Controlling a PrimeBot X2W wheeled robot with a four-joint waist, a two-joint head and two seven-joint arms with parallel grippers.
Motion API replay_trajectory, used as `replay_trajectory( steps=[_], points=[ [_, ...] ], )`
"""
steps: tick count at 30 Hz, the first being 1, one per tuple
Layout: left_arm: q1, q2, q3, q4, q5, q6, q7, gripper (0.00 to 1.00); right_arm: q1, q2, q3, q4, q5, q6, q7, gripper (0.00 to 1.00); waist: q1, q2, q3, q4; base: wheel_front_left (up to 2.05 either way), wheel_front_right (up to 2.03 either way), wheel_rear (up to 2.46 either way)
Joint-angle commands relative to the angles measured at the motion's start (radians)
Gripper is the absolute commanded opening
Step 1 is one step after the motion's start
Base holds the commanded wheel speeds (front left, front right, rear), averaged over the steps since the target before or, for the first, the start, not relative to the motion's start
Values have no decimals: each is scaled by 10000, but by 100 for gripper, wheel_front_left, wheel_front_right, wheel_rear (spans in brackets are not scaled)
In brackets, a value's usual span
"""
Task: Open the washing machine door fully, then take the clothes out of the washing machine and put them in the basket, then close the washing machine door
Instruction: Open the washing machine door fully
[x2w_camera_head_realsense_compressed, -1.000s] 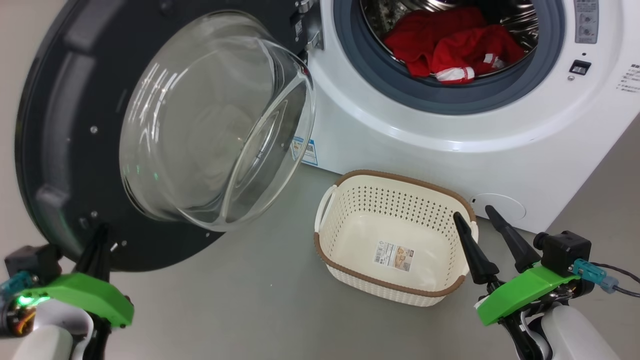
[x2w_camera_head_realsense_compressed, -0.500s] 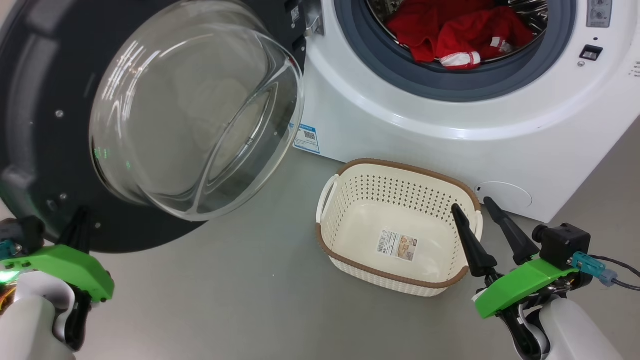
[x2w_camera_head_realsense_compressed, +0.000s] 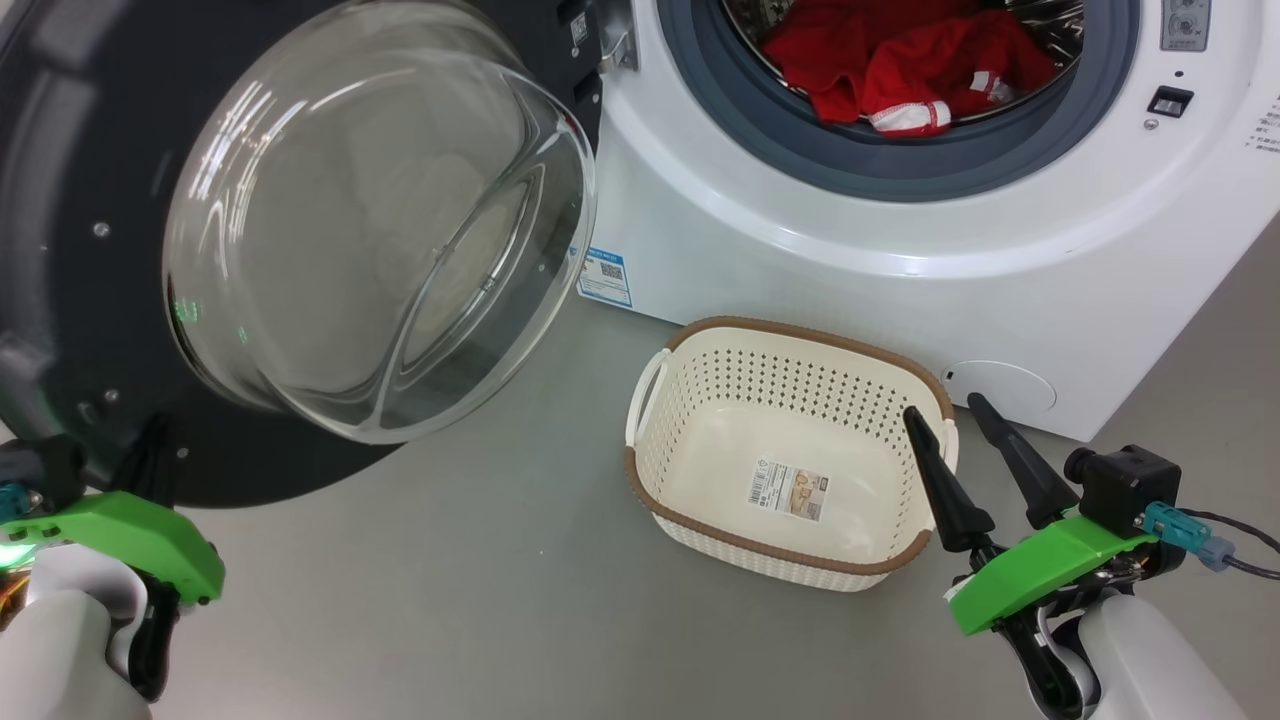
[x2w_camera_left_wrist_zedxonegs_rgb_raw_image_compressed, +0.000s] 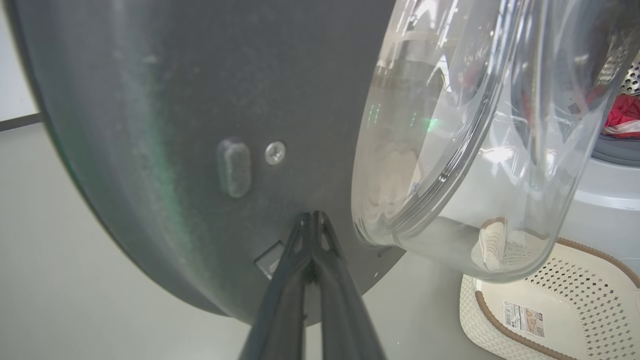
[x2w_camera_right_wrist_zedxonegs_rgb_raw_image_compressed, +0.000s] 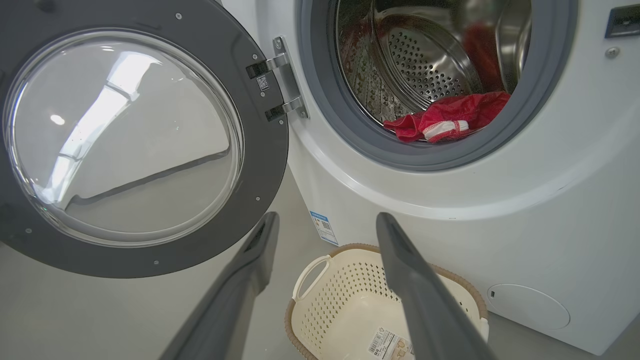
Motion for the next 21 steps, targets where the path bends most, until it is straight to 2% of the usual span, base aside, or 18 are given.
replay_trajectory(
  steps=[1, 14, 21],
  points=[
    [-460, 496, 257, -29, -81, -3, -129, 0, -263, 16, 158, -182, -35, 16, -120, 100, 0, -1, -29, -8, 0, 0, 0],
    [-41, 581, 16, -434, -121, -42, -418, 0, -160, 38, 182, -94, 20, 16, -120, 100, 0, -1, -250, -92, 0, 0, 0],
    [503, 543, 33, -1165, -41, 8, -470, 0, -94, -69, 241, -78, 54, 16, -120, 100, 0, -1, -451, -157, 0, 0, 0]
  ],
)
